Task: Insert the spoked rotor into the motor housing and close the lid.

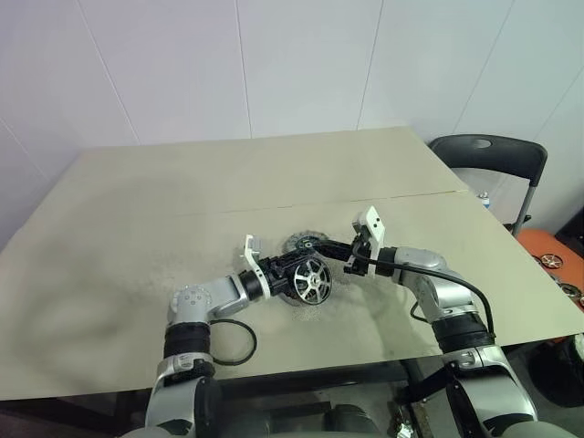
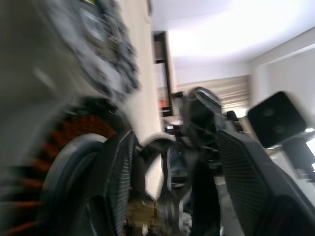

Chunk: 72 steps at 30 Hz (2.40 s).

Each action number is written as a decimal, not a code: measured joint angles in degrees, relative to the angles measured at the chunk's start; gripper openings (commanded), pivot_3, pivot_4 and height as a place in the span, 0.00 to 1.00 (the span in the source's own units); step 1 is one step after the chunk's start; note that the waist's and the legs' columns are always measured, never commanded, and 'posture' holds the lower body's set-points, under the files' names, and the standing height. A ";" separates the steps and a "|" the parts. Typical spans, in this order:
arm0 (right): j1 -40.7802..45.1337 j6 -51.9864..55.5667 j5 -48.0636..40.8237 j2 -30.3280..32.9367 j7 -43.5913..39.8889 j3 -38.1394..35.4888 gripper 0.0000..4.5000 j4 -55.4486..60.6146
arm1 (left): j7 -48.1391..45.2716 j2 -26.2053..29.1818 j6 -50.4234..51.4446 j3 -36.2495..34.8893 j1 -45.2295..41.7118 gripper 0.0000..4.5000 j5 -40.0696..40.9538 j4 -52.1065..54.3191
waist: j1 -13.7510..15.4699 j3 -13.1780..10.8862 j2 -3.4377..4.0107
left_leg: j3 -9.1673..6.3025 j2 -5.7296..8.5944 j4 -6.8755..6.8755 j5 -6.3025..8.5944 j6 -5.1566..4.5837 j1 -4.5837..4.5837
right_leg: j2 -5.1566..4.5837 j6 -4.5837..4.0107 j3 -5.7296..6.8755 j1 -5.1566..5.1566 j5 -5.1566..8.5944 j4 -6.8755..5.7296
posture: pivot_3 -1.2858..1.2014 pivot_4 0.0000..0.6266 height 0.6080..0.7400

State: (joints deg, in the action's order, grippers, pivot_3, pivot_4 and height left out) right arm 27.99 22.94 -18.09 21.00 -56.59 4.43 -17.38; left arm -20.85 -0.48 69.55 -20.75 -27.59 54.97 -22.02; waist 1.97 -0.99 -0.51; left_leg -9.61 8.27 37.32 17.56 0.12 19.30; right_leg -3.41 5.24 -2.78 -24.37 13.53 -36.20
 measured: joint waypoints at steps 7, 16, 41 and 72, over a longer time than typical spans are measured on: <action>0.00 -0.45 0.64 -0.13 0.09 0.29 0.00 -0.75 | -2.23 2.73 -2.73 2.11 -1.01 0.61 -2.70 0.44 | -0.08 0.00 0.00 | 0.00 -0.02 0.01 -0.01 0.02 0.00 | 0.02 -0.01 0.00 -0.01 -0.01 -0.02 | 0.52 0.00 1.00; 0.01 -0.50 1.12 -0.23 0.10 0.32 0.00 -0.97 | -7.45 4.23 -3.51 7.42 0.74 0.61 -4.78 3.60 | 0.03 0.00 0.00 | 0.00 -0.01 0.01 -0.02 0.02 0.03 | 0.02 -0.01 0.00 -0.02 -0.02 0.01 | 0.52 0.00 1.00; -0.25 4.16 4.57 10.57 -7.72 9.02 0.00 12.50 | -13.92 10.46 -20.75 2.26 3.31 0.61 -8.30 4.30 | 0.27 -0.04 -0.07 | 0.02 -0.02 0.04 -0.01 0.01 0.07 | 0.01 0.00 0.00 -0.04 -0.02 0.04 | 0.52 0.00 1.00; 1.73 2.44 11.03 9.79 -4.73 12.46 0.01 13.24 | -14.87 11.73 -26.82 1.92 5.46 0.61 -10.07 4.19 | 0.14 0.02 -0.22 | 0.02 -0.05 0.02 -0.01 0.01 0.07 | 0.04 0.00 0.00 -0.06 -0.02 0.04 | 0.52 0.00 1.00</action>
State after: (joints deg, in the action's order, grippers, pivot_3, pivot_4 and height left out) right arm 29.72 25.38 -7.06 30.79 -61.32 16.89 -4.13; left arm -35.72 11.26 42.73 -18.83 -22.13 44.90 -17.83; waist 2.11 -0.97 -0.74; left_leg -9.59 8.22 37.34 17.55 0.12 19.37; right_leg -3.37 5.24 -2.77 -24.43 13.51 -36.15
